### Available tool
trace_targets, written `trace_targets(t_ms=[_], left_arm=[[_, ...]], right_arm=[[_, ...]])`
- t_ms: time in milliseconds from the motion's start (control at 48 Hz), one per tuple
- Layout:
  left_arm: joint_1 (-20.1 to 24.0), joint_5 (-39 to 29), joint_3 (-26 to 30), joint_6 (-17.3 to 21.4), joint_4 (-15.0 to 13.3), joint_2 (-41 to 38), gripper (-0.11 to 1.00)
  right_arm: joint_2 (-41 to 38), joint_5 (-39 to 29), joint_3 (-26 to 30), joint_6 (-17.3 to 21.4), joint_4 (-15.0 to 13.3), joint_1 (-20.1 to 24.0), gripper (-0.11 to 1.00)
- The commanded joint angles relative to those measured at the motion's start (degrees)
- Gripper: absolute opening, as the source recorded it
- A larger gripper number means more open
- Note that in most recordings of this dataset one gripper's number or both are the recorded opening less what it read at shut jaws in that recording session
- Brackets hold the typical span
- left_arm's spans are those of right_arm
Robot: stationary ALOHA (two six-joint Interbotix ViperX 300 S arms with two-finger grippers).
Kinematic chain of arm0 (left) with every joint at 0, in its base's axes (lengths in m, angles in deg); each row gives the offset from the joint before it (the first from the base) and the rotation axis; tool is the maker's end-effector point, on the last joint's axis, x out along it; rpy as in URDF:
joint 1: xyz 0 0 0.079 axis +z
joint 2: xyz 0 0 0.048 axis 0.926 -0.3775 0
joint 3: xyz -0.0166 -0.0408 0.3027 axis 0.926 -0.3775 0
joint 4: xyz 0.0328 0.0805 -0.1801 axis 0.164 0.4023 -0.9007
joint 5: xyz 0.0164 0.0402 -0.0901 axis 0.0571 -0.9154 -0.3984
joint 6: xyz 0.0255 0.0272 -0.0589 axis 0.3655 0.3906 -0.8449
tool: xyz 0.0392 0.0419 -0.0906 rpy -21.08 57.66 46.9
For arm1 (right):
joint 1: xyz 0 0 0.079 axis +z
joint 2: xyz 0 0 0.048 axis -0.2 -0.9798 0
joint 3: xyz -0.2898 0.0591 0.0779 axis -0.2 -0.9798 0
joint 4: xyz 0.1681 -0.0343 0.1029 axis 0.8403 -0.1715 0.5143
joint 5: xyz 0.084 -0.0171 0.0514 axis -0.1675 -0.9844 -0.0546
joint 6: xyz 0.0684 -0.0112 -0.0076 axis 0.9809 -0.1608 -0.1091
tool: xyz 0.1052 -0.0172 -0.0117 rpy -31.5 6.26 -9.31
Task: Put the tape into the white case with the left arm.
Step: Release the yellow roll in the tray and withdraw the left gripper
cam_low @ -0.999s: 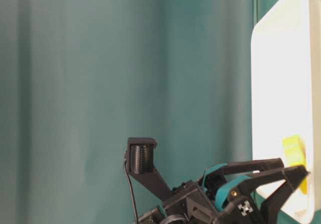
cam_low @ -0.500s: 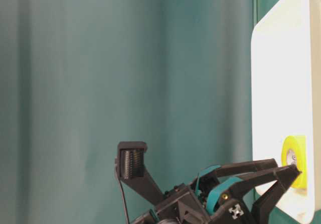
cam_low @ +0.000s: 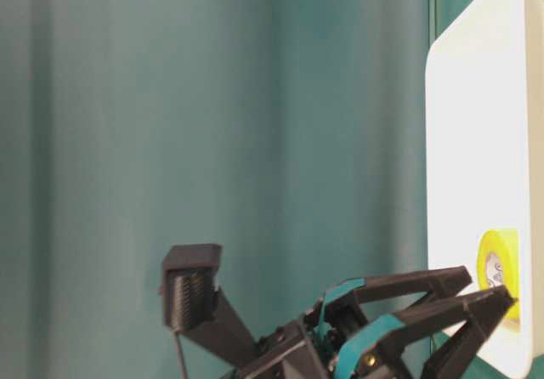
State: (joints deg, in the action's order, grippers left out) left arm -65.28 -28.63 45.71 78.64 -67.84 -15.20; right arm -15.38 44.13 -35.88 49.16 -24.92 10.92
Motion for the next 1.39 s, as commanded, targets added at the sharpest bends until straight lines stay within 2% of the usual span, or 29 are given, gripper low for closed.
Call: trace_targets(t_ms=[0,271,625,895,1374], left_arm=[[-1.85,0.26,0.35,0.00,-0.18,2.29,0.71],[-6.86,0.26,-2.02,0.00,-0.09,4.92,0.71],[-9.58,0.35,-8.61,0.09,-0.09,11.51,0.71],[-11.07,0.44,-12.83,0.09,-0.18,15.82,0.71],[-11.25,0.44,-14.68,0.09,-0.18,17.40,0.71]], right_arm=[[-0.35,0.44,-0.18,0.09,-0.26,-0.09,-0.09],[-0.35,0.44,-0.18,0.09,-0.26,-0.09,-0.09],[-0.35,0.44,-0.18,0.09,-0.26,-0.09,-0.09],[-0.35,0.44,-0.18,0.09,-0.26,-0.09,-0.09],[-0.35,0.44,-0.18,0.09,-0.26,-0.09,-0.09]])
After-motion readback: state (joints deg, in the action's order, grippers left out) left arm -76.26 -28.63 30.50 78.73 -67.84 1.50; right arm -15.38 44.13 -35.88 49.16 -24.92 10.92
